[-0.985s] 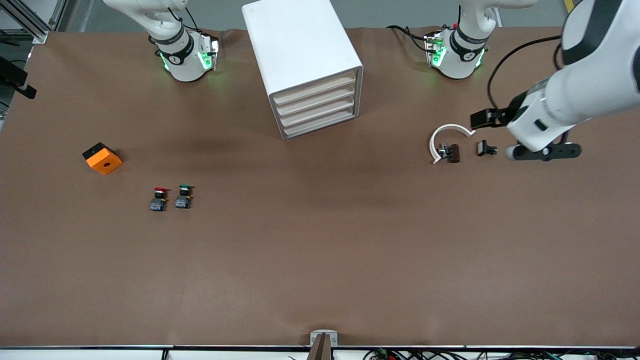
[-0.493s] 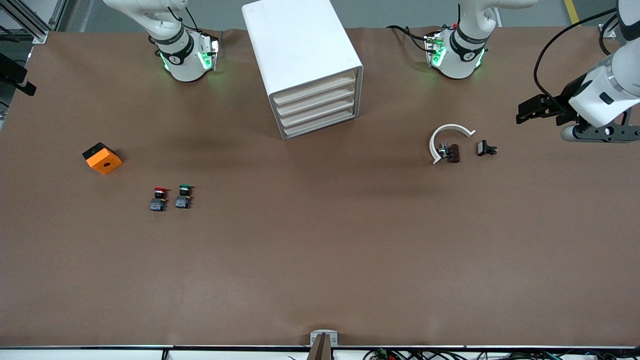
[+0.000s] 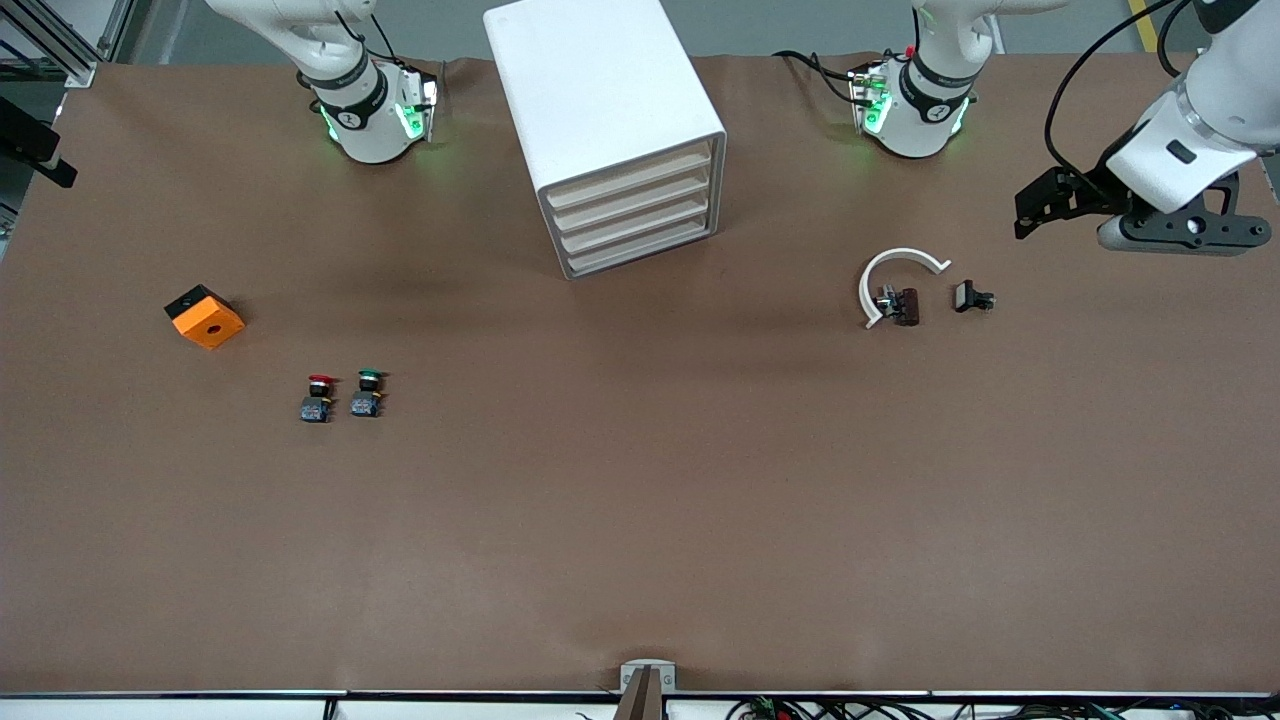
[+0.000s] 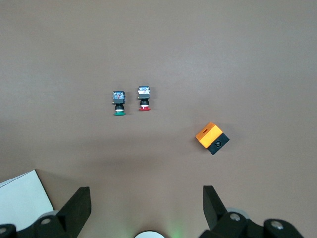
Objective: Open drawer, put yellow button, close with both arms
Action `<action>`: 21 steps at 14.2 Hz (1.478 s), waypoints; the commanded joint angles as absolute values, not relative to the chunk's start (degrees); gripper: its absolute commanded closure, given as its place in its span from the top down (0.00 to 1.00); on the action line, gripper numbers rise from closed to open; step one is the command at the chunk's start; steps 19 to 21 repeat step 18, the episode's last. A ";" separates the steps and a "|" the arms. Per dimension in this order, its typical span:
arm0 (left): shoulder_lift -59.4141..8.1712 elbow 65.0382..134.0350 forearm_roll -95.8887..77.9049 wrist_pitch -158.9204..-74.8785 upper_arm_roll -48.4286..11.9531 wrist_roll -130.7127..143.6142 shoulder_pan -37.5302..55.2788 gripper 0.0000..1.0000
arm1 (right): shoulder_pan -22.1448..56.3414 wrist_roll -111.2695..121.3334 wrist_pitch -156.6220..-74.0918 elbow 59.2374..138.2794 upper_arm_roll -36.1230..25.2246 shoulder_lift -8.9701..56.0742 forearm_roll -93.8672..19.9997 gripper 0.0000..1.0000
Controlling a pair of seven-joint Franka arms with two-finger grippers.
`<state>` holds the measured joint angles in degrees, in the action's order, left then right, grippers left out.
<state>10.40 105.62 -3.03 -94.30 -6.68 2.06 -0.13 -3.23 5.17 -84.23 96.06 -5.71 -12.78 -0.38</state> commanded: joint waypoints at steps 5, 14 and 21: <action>10.20 99.84 -2.28 -90.62 -7.12 2.99 -1.49 1.00 | -3.25 4.48 -85.61 98.44 -5.10 -14.94 -0.26 1.00; 8.88 96.33 -1.93 -86.31 -7.65 3.87 -1.23 1.00 | -3.34 4.83 -85.34 97.82 -5.19 -14.59 -0.26 1.00; 8.26 95.71 -2.02 -86.31 -7.38 3.43 -1.49 1.00 | -3.34 5.10 -85.08 97.38 -5.19 -14.41 -0.26 1.00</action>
